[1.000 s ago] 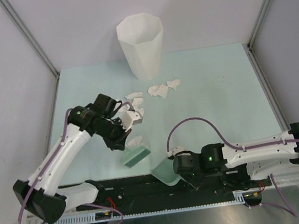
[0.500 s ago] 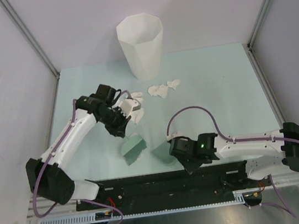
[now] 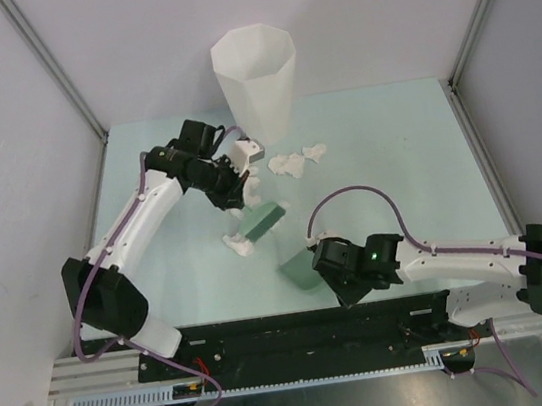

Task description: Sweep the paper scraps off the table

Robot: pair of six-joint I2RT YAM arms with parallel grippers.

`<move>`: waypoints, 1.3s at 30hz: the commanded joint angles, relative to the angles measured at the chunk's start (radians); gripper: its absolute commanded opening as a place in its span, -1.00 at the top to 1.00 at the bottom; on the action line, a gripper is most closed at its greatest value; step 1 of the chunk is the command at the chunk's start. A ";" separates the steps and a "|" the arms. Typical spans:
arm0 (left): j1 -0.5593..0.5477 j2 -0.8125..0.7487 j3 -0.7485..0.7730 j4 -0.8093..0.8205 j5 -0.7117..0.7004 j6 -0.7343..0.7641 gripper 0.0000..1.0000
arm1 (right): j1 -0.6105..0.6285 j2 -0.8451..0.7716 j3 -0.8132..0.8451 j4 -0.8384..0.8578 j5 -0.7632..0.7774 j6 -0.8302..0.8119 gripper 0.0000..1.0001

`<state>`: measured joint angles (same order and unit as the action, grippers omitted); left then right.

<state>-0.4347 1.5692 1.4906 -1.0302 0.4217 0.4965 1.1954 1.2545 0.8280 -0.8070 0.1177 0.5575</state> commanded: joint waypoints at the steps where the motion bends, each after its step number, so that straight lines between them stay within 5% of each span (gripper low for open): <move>1: -0.001 -0.090 0.060 0.044 0.101 0.007 1.00 | 0.009 -0.059 0.030 -0.041 -0.041 -0.018 1.00; 9: 0.063 -0.218 0.031 0.042 0.022 -0.005 1.00 | -0.069 -0.037 0.030 0.006 -0.058 -0.054 1.00; 15: 0.047 -0.091 0.109 0.044 0.020 -0.041 1.00 | -0.195 0.003 0.045 0.023 -0.061 -0.083 1.00; 28: -0.061 0.203 0.278 0.053 -0.198 -0.095 1.00 | -0.183 0.086 0.054 0.067 -0.043 -0.134 1.00; 39: -0.125 0.144 0.200 -0.004 0.212 -0.047 1.00 | -0.260 0.164 0.056 0.215 -0.026 -0.223 1.00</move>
<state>-0.5449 1.7832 1.6867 -1.0031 0.4225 0.4267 0.9558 1.3960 0.8463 -0.6693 0.0658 0.3866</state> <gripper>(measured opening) 0.050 0.317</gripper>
